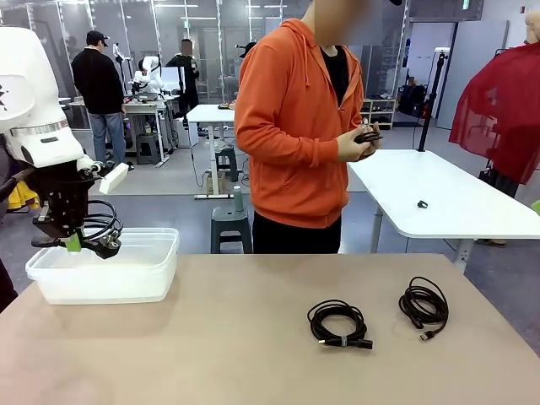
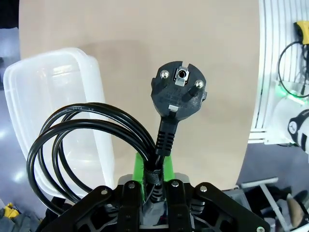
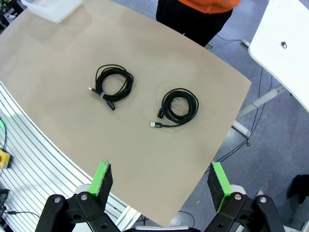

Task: Organize and store the cables.
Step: Place the Power Cable into the Organizing box.

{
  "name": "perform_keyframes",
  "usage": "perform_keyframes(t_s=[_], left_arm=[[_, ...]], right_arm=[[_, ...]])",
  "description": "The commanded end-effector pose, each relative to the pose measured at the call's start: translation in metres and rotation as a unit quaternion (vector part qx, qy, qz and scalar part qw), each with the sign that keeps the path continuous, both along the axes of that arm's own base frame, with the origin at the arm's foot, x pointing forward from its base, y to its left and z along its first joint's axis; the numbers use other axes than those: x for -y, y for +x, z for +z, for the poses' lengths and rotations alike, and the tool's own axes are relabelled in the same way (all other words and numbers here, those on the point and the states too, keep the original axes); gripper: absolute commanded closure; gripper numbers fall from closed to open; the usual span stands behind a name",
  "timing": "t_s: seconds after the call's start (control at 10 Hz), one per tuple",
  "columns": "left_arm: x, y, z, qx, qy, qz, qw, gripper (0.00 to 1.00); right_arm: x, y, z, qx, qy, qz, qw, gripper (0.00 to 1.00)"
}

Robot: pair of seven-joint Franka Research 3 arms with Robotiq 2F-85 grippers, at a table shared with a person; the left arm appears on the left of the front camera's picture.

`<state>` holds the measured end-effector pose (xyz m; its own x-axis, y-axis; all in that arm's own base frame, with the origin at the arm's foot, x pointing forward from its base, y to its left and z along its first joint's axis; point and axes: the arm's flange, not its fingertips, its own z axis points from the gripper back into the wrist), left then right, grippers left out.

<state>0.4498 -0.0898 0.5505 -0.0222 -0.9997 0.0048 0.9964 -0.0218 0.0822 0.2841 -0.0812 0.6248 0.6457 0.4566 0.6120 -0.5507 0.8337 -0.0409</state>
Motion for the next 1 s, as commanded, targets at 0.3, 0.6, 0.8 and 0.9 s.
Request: perform_keyframes(t_s=[0.3, 0.6, 0.8, 0.9], left_arm=[[-0.058, 0.064, 0.007, 0.027, 0.022, 0.019, 0.999, 0.83], [-0.087, 0.11, -0.009, 0.02, 0.01, 0.03, 0.999, 0.83], [-0.096, 0.137, -0.028, 0.012, 0.015, 0.04, 0.999, 0.83], [-0.097, 0.148, -0.037, 0.001, 0.021, 0.053, 0.998, 0.83]], right_arm=[[0.001, -0.001, -0.001, 0.0, -0.001, 0.001, 1.0, 0.0], [0.001, -0.001, -0.001, 0.0, -0.001, 0.001, 1.0, 0.0], [0.001, -0.001, -0.001, 0.0, -0.001, 0.001, 1.0, 0.0], [0.001, -0.001, -0.001, 0.0, -0.001, 0.001, 1.0, 0.0]])
